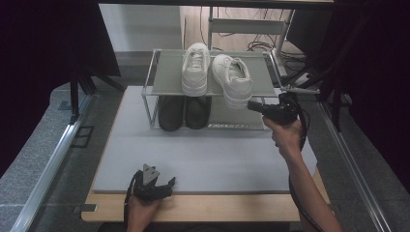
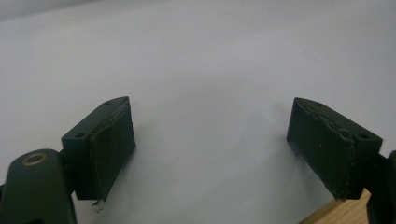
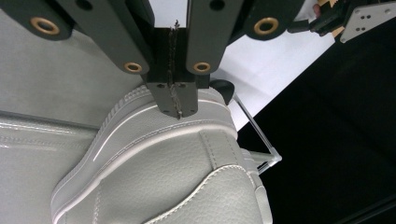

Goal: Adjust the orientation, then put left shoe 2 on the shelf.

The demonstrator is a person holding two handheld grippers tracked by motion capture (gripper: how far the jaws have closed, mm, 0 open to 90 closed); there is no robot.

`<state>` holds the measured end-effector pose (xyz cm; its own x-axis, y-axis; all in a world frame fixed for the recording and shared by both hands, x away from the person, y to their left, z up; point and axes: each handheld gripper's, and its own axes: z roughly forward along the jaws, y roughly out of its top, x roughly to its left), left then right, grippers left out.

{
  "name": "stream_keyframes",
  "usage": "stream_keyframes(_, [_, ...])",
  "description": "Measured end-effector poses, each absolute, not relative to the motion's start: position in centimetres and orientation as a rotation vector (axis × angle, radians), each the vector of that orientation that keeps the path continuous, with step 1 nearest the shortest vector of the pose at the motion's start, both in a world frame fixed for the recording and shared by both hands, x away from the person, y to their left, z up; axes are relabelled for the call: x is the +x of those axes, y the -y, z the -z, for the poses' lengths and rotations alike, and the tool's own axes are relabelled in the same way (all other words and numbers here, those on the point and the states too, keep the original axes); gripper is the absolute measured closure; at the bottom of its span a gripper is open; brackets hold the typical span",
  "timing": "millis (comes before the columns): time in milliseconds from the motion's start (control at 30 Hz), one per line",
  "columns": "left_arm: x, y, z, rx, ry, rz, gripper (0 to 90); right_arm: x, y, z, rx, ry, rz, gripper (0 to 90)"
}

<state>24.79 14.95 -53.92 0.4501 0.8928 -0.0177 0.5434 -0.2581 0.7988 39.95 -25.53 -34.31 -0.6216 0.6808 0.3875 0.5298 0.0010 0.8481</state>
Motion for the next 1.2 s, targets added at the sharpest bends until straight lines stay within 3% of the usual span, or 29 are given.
stream_keyframes(1200, [24.8,-14.9,53.9,1.931,-1.208,-0.575,14.9,42.2,22.3,34.6,1.297,-2.126,-1.666,89.9])
